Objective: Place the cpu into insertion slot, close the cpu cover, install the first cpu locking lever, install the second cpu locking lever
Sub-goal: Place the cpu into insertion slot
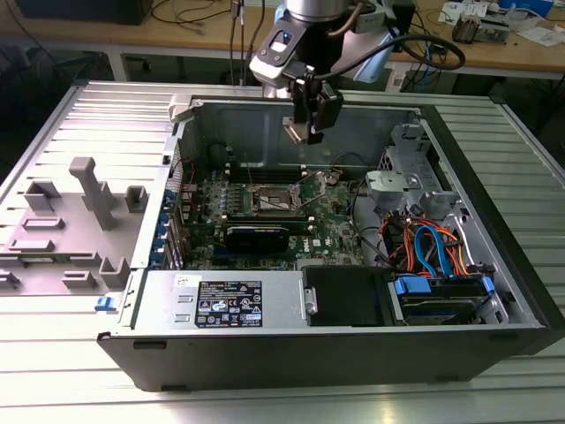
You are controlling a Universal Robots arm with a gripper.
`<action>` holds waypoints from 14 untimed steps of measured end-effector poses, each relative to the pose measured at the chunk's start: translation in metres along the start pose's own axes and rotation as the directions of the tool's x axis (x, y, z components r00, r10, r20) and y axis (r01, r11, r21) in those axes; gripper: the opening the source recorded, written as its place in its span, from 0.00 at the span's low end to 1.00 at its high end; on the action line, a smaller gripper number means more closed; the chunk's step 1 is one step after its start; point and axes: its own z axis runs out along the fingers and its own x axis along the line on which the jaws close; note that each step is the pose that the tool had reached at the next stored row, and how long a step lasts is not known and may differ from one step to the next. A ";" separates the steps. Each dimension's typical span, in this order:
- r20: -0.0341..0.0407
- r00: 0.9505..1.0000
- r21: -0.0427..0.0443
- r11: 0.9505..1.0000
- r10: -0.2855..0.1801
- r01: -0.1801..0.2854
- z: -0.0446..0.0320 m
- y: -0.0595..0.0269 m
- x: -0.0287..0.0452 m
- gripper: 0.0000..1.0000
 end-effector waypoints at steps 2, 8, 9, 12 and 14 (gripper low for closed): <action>0.003 0.999 0.000 0.999 0.038 -0.038 0.0013 -0.0001 0.0000 0.54; 0.011 0.989 -0.002 0.989 0.146 -0.146 0.0058 -0.0004 0.0000 0.54; 0.012 0.987 -0.002 0.987 0.159 -0.159 0.0065 -0.0005 0.0000 0.54; 0.015 0.978 -0.003 0.979 0.206 -0.206 0.0089 -0.0013 0.0002 0.54; 0.015 0.978 -0.003 0.978 0.209 -0.209 0.0089 -0.0030 0.0007 0.54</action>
